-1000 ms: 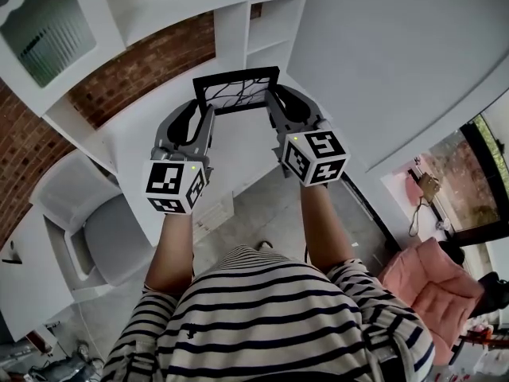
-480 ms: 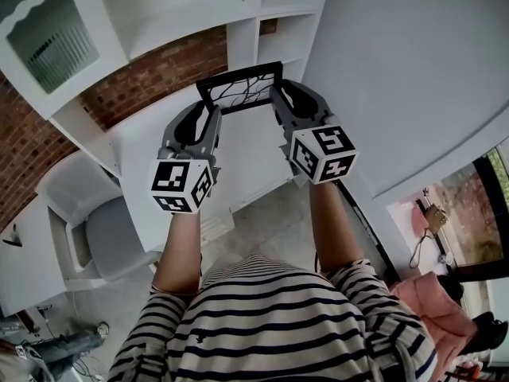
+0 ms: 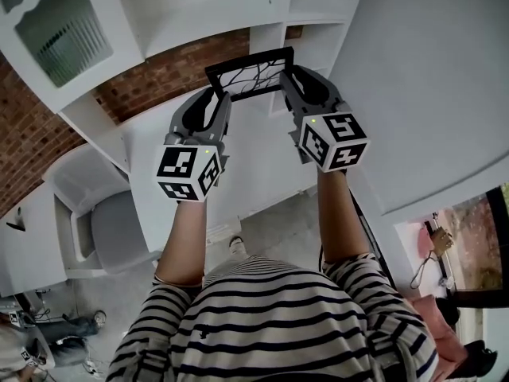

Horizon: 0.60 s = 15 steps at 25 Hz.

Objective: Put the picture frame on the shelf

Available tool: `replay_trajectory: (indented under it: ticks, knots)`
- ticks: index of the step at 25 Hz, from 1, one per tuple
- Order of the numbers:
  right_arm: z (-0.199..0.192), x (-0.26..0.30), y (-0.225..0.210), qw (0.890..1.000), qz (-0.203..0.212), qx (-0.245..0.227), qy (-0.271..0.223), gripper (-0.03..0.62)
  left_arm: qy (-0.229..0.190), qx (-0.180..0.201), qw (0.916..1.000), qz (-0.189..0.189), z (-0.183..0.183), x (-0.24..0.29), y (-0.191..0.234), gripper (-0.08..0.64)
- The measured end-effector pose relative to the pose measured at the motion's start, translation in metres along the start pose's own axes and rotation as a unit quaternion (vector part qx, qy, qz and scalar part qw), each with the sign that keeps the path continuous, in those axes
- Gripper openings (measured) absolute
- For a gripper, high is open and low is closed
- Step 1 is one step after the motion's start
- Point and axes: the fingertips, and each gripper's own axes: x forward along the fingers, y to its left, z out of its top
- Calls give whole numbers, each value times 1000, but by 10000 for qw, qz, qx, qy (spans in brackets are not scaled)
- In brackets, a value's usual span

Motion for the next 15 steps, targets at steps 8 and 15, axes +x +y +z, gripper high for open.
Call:
replay_trajectory:
  ticks: [8, 15]
  knots:
    - [7, 60, -8, 9998, 134, 38, -121, 63, -160, 15, 9998, 111, 13, 34, 49, 106]
    - [24, 111, -12, 9994, 143, -92, -301, 64, -321, 88, 9994, 92, 27, 57, 87, 106]
